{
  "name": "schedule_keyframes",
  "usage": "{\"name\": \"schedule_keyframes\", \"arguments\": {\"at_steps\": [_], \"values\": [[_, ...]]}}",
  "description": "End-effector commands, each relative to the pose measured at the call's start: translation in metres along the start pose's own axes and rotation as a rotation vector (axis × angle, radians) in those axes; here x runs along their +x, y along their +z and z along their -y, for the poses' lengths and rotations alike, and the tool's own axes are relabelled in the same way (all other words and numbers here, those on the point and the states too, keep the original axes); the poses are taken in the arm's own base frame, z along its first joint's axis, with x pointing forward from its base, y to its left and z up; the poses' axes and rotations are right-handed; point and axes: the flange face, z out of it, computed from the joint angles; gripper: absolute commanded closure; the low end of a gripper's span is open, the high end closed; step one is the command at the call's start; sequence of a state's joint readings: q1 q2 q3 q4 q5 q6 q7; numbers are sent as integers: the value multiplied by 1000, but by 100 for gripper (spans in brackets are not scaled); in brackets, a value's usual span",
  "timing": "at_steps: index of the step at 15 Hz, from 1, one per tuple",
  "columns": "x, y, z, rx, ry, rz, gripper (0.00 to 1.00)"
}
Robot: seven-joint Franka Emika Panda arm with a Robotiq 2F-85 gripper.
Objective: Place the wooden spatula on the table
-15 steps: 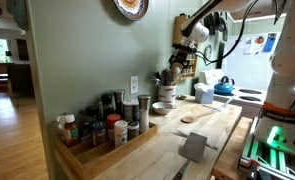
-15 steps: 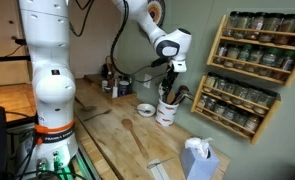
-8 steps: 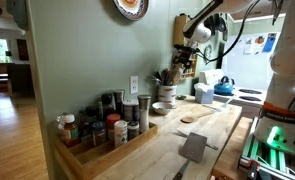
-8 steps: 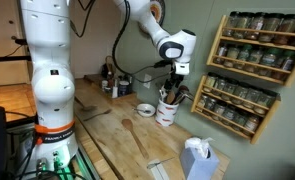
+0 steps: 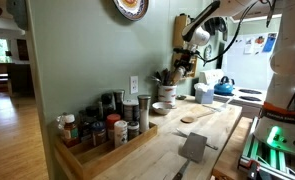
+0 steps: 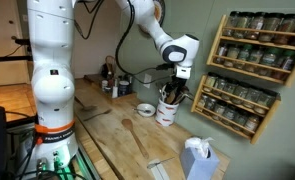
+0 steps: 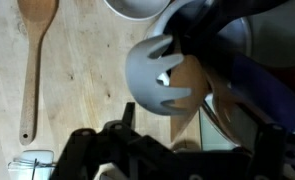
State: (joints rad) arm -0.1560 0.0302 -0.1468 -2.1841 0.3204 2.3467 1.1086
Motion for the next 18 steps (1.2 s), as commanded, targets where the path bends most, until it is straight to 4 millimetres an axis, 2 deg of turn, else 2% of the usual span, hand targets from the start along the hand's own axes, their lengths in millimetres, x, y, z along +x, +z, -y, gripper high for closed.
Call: {"name": "schedule_keyframes", "arguments": {"at_steps": [1,7,9,12,18], "values": [[7,2,4,-38,38,6,24],[12,-4,6,-46,50,19,72],[11,-7,7,-48,50,21,86],[9,-12,9,-51,45,26,100],[4,-31,15,-39,33,32,98]]}}
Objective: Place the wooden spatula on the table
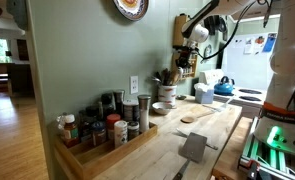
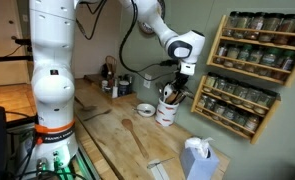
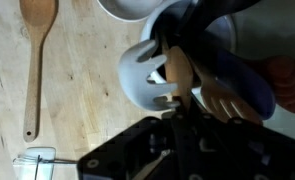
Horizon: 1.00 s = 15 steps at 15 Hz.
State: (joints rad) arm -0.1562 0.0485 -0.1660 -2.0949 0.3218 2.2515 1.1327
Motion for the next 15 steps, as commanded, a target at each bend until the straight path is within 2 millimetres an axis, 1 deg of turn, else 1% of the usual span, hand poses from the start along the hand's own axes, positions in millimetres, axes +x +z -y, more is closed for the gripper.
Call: {"name": "schedule_keyframes", "arguments": {"at_steps": [1,4,7,11,15], "values": [[-3,-14,-2,-22,4,16,98],[-9,-28,-1,-16,-8,26,98],[-17,-46,-2,-2,-27,35,98],[-31,-79,-8,27,-62,44,98],[-39,-118,-23,61,-118,57,98]]}}
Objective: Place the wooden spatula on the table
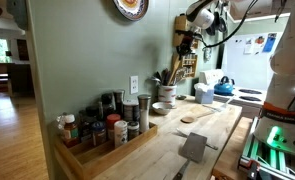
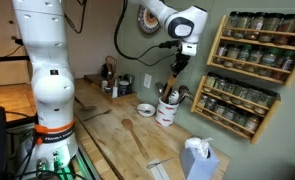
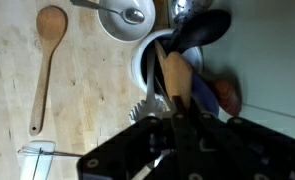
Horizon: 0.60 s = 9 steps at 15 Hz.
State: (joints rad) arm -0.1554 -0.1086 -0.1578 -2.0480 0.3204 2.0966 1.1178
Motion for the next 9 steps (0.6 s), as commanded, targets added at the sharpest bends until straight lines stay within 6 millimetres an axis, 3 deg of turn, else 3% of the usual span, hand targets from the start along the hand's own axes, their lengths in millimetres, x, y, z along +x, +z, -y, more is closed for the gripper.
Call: {"name": "schedule_keyframes", "arguments": {"at_steps": [1,9], "values": [[-10,-35,-19,14,-57,21,98],[-7,-88,-58,103,-262,39,98]]}}
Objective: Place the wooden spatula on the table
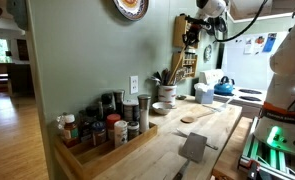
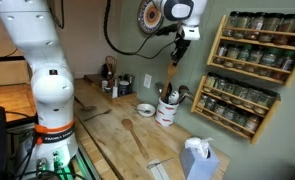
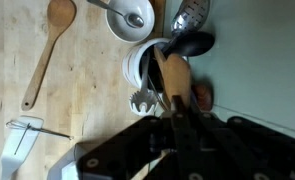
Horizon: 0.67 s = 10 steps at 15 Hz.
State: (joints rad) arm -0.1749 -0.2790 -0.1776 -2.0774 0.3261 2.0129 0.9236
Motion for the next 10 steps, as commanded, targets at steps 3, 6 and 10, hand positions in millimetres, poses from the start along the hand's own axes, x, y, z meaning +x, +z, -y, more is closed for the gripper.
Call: {"name": "schedule_keyframes", "arguments": {"at_steps": [3,6,10], "values": [[-3,-29,-45,61,-172,68,98],[-5,-39,-66,77,-295,139,98],[-10,-40,-94,89,-478,235,98]]}}
